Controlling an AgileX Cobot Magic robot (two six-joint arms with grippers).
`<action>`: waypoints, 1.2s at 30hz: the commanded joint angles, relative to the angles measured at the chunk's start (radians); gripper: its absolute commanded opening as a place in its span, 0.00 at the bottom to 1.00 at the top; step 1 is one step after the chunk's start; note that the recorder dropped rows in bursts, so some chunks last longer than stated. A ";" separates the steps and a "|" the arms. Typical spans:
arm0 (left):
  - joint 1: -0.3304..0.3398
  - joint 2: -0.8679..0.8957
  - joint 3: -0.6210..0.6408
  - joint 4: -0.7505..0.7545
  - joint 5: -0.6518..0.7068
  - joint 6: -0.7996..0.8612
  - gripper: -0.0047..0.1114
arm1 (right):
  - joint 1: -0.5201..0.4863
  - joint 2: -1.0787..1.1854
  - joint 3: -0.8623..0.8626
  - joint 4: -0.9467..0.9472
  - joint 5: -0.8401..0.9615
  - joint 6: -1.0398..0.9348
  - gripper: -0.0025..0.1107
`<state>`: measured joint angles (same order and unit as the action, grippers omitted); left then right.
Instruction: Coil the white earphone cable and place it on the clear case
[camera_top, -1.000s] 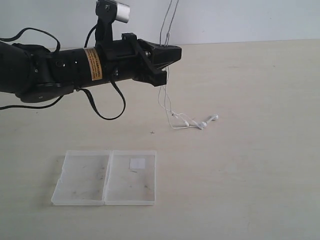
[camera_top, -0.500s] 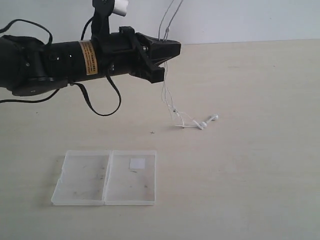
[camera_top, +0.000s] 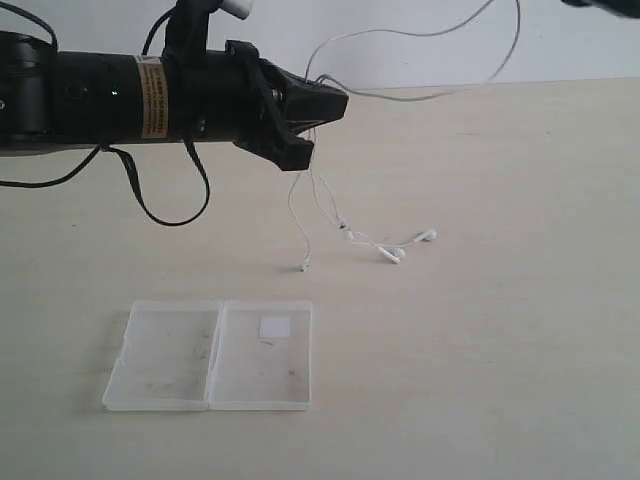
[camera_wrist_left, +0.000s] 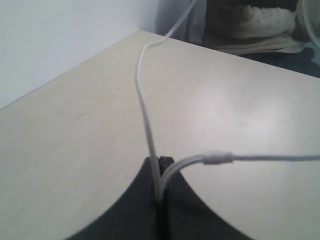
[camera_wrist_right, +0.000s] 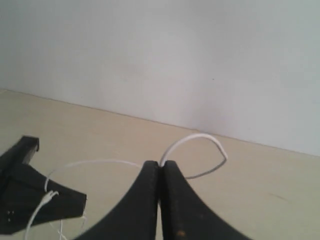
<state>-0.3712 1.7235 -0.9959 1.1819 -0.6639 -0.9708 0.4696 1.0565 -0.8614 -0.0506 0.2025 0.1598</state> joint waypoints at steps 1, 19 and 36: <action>0.003 -0.036 -0.006 0.004 0.007 -0.045 0.04 | -0.005 -0.068 0.126 0.004 -0.063 0.000 0.02; 0.003 -0.046 -0.006 0.100 0.001 -0.143 0.04 | -0.005 -0.114 0.278 0.031 -0.095 -0.039 0.02; 0.003 -0.060 -0.007 0.235 -0.002 -0.241 0.04 | -0.005 -0.041 0.407 0.015 -0.182 -0.088 0.02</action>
<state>-0.3712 1.6780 -0.9959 1.4059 -0.6596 -1.1997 0.4696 0.9893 -0.4577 -0.0213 0.0056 0.0849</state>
